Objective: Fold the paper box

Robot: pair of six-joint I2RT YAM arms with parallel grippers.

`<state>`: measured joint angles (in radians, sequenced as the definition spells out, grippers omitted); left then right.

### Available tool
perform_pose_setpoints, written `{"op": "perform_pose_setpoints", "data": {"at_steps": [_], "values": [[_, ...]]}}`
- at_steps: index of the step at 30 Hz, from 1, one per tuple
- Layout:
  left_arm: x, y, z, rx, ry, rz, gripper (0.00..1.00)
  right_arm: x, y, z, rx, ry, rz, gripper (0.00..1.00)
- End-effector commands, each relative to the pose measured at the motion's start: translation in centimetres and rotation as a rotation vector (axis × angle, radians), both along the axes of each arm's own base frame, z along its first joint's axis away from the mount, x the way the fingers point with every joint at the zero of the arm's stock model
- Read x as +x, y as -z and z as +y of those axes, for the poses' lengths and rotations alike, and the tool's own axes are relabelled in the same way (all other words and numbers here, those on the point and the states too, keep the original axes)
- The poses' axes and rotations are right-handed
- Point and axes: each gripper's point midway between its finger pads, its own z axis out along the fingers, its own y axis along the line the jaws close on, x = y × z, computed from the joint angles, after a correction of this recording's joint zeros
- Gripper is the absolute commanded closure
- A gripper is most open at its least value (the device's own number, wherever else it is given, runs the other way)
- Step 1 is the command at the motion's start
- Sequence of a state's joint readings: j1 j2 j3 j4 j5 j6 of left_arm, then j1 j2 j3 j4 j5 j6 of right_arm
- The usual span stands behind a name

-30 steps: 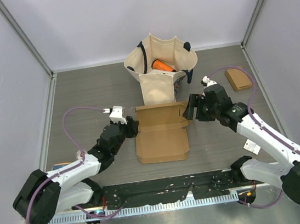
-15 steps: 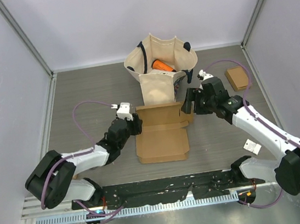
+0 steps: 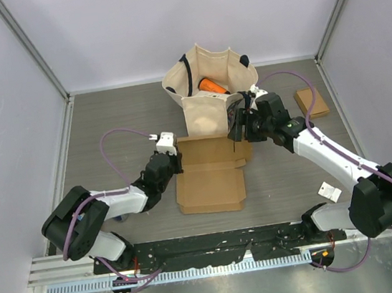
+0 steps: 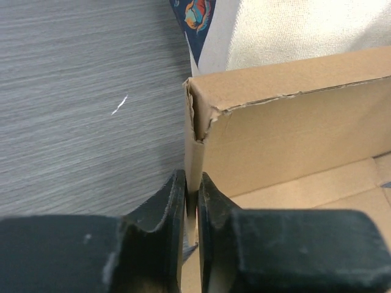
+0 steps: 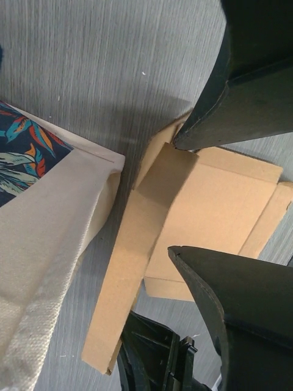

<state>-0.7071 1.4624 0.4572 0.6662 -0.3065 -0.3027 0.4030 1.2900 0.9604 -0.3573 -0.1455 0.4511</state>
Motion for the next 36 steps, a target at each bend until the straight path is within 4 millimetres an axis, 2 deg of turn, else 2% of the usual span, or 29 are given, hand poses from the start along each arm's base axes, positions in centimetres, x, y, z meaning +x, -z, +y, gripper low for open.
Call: {"op": "perform_pose_setpoints", "data": {"at_steps": [1, 4, 9, 16, 21, 26, 29, 30, 32, 33, 35, 36], "values": [[0.9, -2.6, -0.6, -0.030, -0.018, -0.108, 0.90, 1.3, -2.8, 1.0, 0.035, -0.024, -0.092, 0.32], [0.6, -2.6, -0.7, 0.000, -0.022, -0.132, 1.00, 1.4, -3.3, 1.0, 0.028, -0.022, -0.108, 0.32], [0.1, -2.9, -0.6, 0.011, -0.051, -0.160, 1.00, 1.0, -3.3, 0.9, 0.022, -0.023, -0.090, 0.34], [-0.3, -3.3, -0.6, 0.006, -0.090, -0.177, 1.00, 0.0, -2.2, 2.6, 0.163, 0.041, -0.017, 0.49], [-0.9, -3.3, -0.7, -0.001, -0.083, -0.181, 1.00, -0.1, -1.4, 3.0, 0.232, 0.092, 0.018, 0.51], [-1.4, -3.8, -0.5, -0.021, -0.090, -0.192, 1.00, -0.2, -1.9, 3.4, 0.290, 0.105, 0.031, 0.51], [-1.6, -4.0, -0.2, -0.032, -0.100, -0.196, 1.00, -0.5, -1.8, 3.3, 0.358, 0.178, 0.064, 0.53], [-1.6, -4.1, -0.2, -0.042, -0.102, -0.195, 1.00, -0.8, -1.3, 3.2, 0.380, 0.192, 0.079, 0.62], [-1.8, -4.0, 0.0, -0.048, -0.105, -0.193, 1.00, -0.6, -2.0, 3.2, 0.460, 0.251, 0.092, 0.70], [-1.9, -4.1, 0.1, -0.066, -0.115, -0.192, 1.00, -0.9, -1.3, 3.1, 0.475, 0.276, 0.114, 0.79], [-2.2, -4.0, 0.2, -0.087, -0.119, -0.189, 1.00, -0.5, -2.3, 3.3, 0.600, 0.331, 0.114, 0.94], [-2.2, -3.9, 0.3, -0.092, -0.124, -0.185, 1.00, -1.0, -0.9, 3.1, 0.613, 0.352, 0.131, 0.99]]}}
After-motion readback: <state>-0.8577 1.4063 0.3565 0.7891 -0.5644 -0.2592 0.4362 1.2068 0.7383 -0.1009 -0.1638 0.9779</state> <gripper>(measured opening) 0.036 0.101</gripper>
